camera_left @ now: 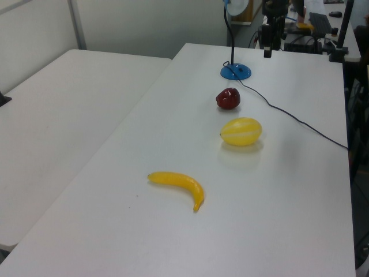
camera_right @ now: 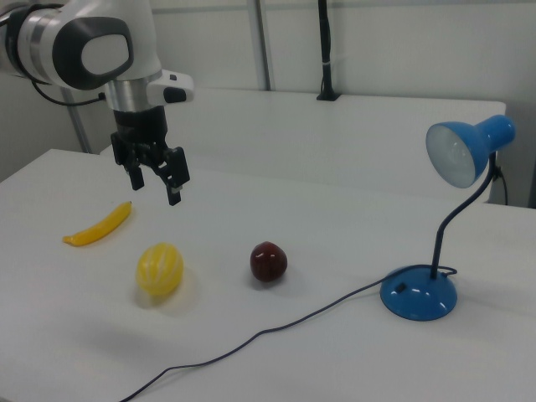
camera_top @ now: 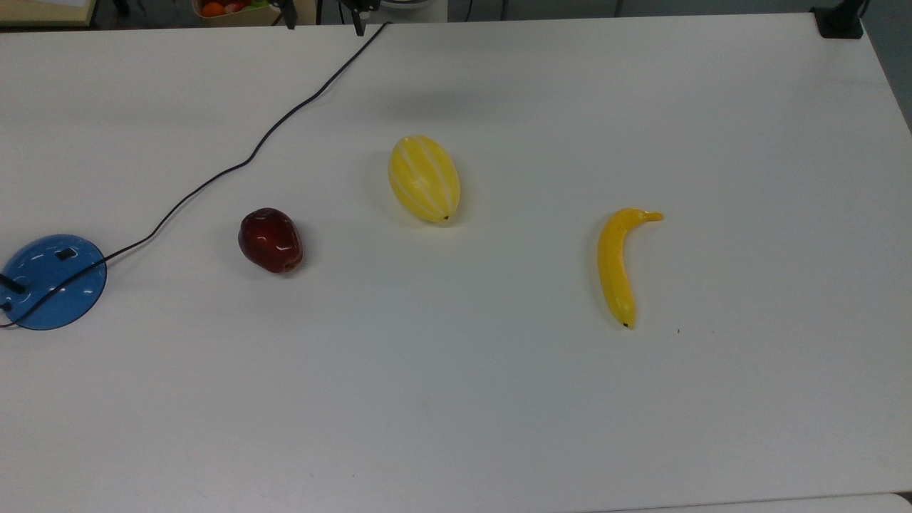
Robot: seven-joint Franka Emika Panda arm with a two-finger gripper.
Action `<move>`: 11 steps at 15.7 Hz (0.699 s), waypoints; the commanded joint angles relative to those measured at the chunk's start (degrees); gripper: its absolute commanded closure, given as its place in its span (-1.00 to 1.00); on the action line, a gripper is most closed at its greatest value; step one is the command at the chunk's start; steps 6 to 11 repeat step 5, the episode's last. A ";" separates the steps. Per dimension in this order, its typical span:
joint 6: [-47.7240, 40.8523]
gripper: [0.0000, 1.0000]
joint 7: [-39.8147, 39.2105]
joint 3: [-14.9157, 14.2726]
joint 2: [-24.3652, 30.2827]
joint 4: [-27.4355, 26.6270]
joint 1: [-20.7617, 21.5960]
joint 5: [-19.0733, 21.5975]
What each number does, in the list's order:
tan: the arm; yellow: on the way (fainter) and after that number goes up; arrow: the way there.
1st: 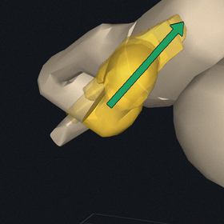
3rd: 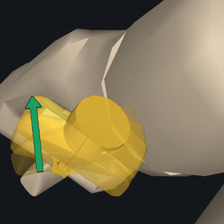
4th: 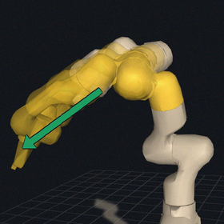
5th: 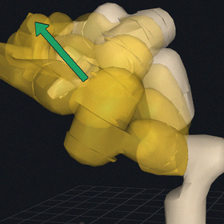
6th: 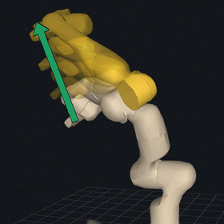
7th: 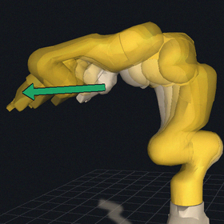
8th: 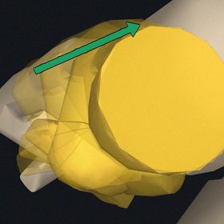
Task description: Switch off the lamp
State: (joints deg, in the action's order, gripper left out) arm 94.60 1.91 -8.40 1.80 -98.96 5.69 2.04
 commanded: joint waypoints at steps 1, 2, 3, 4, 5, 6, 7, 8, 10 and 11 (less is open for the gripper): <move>-1.70 -1.00 -0.50 -0.30 0.75 0.70 -0.07 0.25; -1.79 -1.00 -0.41 -0.30 0.75 0.70 -0.07 0.25; -1.79 -1.00 -0.32 -0.30 0.75 0.70 -0.15 0.25; -1.88 -1.00 -0.32 -0.30 0.75 0.70 -0.15 0.25; -1.96 -1.00 -0.24 -0.30 0.92 0.70 -0.15 0.34; -1.96 -1.00 -0.24 -0.30 0.92 0.70 -0.15 0.34; -1.96 -1.00 -0.24 -0.30 0.92 0.70 -0.15 0.34; -1.96 -1.00 -0.24 -0.30 0.92 0.70 -0.15 0.34; -1.96 -1.00 -0.24 -0.30 0.92 0.70 -0.15 0.34; -1.96 -1.00 -0.24 -0.30 0.92 0.70 -0.15 0.34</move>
